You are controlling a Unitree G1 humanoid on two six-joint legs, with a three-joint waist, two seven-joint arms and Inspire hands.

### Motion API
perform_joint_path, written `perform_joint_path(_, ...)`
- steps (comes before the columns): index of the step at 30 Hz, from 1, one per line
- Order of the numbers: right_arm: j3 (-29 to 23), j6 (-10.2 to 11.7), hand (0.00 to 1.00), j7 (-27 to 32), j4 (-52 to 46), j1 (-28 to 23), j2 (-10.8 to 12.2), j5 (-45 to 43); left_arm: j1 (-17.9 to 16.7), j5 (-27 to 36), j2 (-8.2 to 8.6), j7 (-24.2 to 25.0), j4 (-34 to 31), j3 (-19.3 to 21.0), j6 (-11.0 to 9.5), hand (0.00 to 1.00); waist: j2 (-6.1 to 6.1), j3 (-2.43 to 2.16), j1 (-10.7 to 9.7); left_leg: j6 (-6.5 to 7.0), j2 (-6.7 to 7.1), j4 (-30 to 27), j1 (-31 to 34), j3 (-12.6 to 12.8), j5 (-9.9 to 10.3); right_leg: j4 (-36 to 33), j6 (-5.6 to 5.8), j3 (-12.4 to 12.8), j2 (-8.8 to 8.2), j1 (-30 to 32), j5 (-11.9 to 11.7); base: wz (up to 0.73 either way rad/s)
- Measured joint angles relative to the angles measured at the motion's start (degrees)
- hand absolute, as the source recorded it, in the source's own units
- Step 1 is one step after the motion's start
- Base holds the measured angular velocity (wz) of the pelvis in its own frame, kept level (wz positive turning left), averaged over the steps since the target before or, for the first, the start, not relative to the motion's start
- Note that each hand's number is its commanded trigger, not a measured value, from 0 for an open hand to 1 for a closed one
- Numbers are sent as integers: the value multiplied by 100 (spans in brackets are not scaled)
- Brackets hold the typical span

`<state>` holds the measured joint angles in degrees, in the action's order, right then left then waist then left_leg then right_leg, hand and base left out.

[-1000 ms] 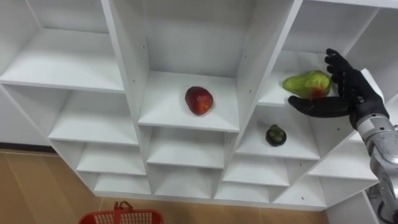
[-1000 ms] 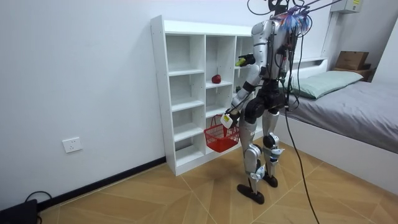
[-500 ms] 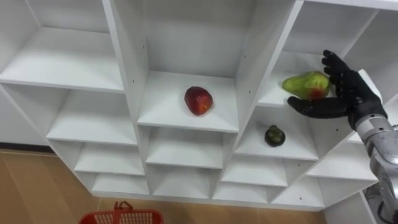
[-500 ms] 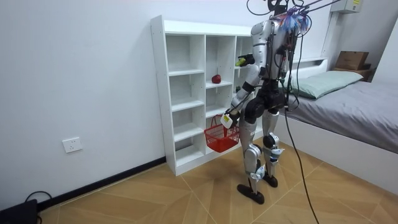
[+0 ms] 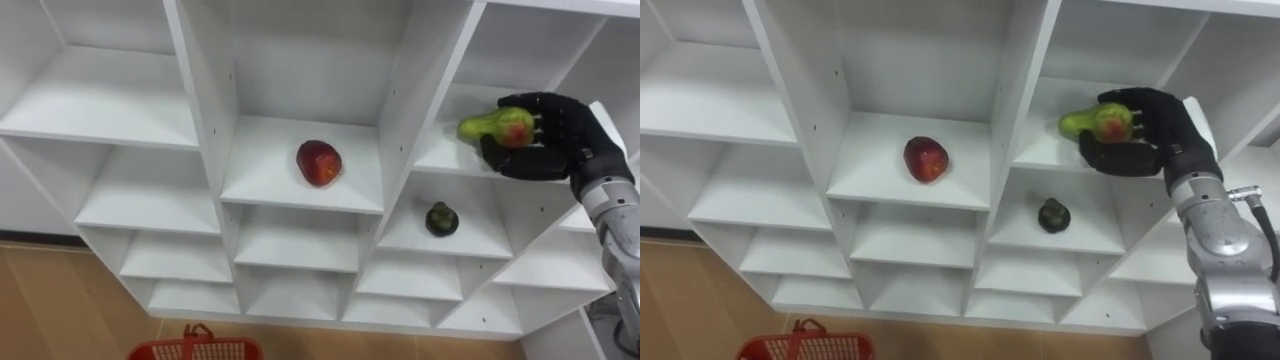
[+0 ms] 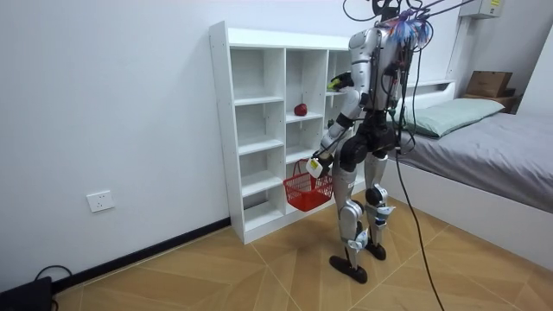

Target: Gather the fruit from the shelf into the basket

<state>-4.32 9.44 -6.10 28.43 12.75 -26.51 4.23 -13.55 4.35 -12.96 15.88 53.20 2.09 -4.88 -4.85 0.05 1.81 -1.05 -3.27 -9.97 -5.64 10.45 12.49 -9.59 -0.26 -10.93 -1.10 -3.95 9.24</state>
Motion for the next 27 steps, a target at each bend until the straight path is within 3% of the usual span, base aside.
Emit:
perform_joint_path(10, 7, -90, 100, -148, -118, -13, 3, -1, -9, -4, 5, -3, 5, 3, 2, 100, 53, -6, -11, 0, 2, 12, 13, -24, 0, -7, 0, 43, 3, -9, 0, 0)
perform_joint_path(16, 19, -143, 100, -221, -1279, -504, 9, 46, -17, -5, 32, -90, 7, -4, -7, 100, 66, -3, -67, 0, 5, 21, -3, -20, 0, 1, 0, 63, 6, 12, 0, 0)
perform_joint_path(27, 9, -141, 100, -466, -2520, -1102, 93, 3, 10, -5, 47, -185, 7, -3, -46, 100, 28, -14, -231, 0, 0, -13, 111, 46, 0, -20, -5, 85, 8, 142, -3, -2)
